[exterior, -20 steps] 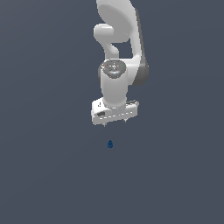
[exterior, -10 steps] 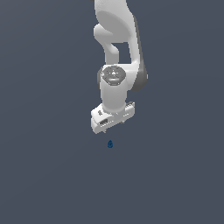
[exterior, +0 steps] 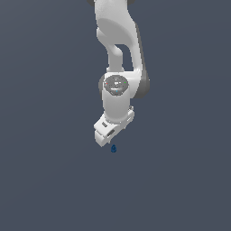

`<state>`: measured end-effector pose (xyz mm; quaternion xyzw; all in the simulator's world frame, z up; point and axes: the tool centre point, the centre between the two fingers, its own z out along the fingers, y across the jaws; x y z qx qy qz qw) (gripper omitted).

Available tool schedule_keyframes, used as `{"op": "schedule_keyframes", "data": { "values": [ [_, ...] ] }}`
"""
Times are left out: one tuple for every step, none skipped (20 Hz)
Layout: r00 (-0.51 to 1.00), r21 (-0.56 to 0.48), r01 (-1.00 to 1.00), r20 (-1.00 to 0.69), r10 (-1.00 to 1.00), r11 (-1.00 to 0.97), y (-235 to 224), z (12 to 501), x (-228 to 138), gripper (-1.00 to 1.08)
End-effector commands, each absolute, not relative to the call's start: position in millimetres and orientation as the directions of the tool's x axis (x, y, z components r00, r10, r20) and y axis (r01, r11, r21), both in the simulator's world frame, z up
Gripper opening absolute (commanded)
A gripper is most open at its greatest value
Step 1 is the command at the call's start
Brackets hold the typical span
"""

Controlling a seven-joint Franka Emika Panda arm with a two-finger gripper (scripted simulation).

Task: Pick up the object and move it to a goal position.

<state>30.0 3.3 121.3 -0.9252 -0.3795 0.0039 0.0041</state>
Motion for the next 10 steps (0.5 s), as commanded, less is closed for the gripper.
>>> {"op": "schedule_keyframes", "data": {
  "values": [
    [0.66, -0.009, 0.751, -0.004, 0.751, -0.66, 2, 118, 33, 1.0],
    [0.639, -0.009, 0.77, -0.004, 0.77, -0.639, 1, 116, 35, 1.0],
    [0.617, -0.008, 0.787, -0.004, 0.787, -0.617, 1, 115, 36, 1.0],
    [0.595, -0.008, 0.804, -0.004, 0.804, -0.595, 0, 114, 37, 1.0],
    [0.572, -0.007, 0.82, -0.004, 0.82, -0.572, -1, 112, 39, 1.0],
    [0.549, -0.007, 0.836, -0.004, 0.836, -0.549, -1, 111, 40, 1.0],
    [0.526, -0.007, 0.851, -0.003, 0.851, -0.526, -2, 109, 41, 1.0],
    [0.502, -0.006, 0.865, -0.003, 0.865, -0.502, -2, 108, 43, 1.0],
    [0.478, -0.006, 0.878, -0.003, 0.878, -0.478, -3, 107, 44, 1.0],
    [0.454, -0.005, 0.891, -0.003, 0.891, -0.454, -4, 105, 45, 1.0]
  ]
}}
